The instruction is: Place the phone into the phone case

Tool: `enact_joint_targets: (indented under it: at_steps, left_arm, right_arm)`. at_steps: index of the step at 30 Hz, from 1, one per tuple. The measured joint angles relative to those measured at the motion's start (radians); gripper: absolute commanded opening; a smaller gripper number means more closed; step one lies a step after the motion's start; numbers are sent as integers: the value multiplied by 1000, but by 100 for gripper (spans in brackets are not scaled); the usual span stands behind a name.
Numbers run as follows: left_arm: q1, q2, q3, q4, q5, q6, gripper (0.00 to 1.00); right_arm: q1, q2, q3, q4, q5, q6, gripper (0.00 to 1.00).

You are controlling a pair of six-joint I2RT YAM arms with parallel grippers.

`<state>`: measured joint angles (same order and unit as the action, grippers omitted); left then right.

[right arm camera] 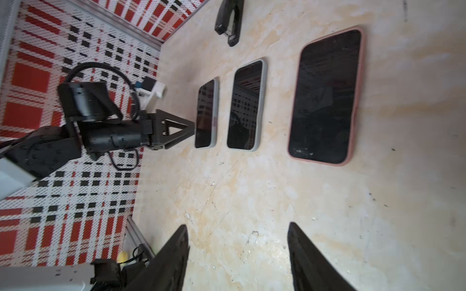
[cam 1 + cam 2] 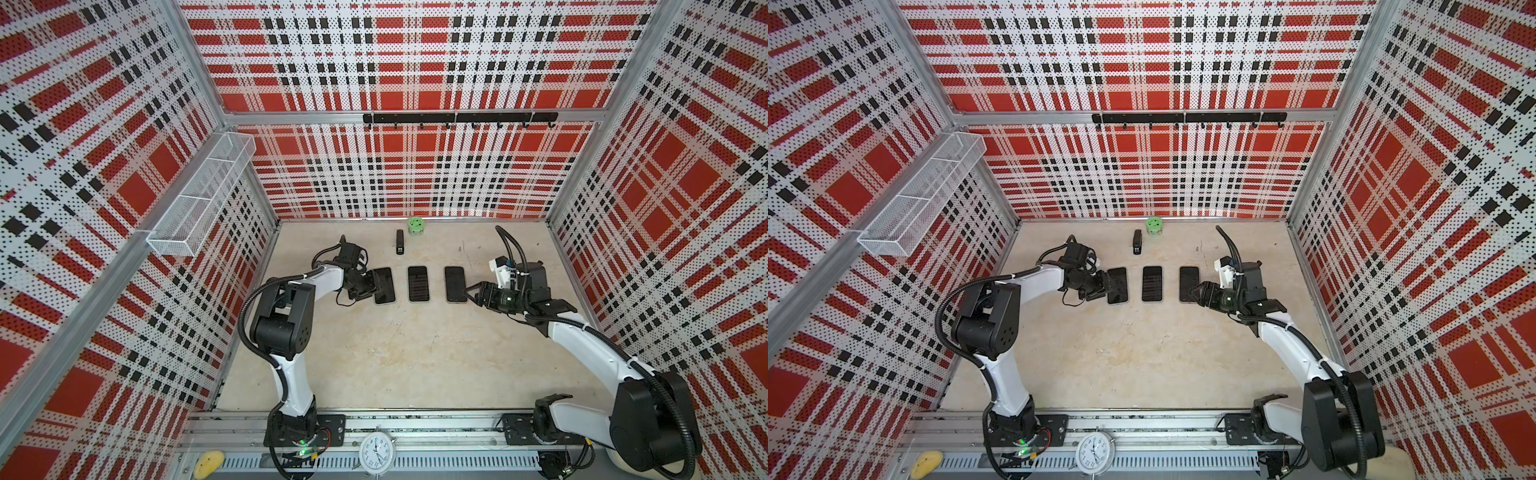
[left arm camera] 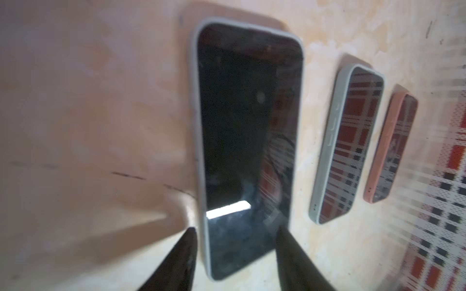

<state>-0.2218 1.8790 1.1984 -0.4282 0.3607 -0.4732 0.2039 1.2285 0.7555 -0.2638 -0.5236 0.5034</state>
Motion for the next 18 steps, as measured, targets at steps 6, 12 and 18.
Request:
enact_joint_targets:
  at_steps: [6, 12, 18]
  left_arm:
    - [5, -268, -9, -37, -240, 14, 100]
    - [-3, -656, -77, 40, -527, 72, 99]
    - [27, -902, -333, 209, -722, 167, 100]
  right_arm:
    - [-5, -94, 51, -115, 254, -92, 74]
    - [-9, -256, -24, 0, 552, -202, 74]
    - [-9, -380, -301, 272, 792, -361, 76]
